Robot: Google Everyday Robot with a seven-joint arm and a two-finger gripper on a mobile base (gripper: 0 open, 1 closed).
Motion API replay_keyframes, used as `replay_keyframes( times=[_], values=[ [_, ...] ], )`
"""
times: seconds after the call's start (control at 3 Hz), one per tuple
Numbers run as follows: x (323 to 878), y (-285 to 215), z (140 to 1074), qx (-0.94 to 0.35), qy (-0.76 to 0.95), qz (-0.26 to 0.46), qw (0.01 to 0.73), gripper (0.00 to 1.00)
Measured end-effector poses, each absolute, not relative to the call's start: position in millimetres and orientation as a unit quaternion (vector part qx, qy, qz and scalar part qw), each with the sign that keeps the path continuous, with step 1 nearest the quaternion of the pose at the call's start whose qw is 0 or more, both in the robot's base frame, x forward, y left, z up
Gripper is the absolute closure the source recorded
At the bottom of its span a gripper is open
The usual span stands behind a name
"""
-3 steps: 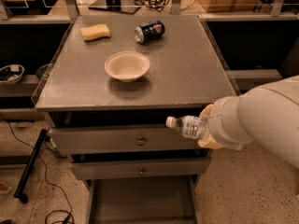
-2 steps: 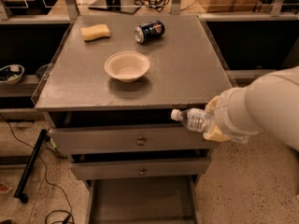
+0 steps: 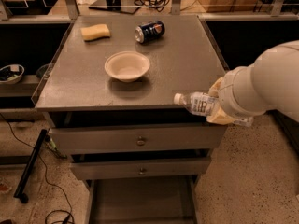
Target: Pick blue plastic bottle from bottom drawer and place on counter
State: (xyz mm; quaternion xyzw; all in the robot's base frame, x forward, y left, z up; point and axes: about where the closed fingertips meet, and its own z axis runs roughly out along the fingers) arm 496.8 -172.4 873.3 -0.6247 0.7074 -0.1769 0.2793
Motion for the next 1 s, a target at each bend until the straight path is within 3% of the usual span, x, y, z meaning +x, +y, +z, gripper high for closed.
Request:
replay_keyframes(
  times=[1.0],
  values=[
    [538,-166,905,-0.640,0.688,-0.175,0.295,1.00]
  ],
)
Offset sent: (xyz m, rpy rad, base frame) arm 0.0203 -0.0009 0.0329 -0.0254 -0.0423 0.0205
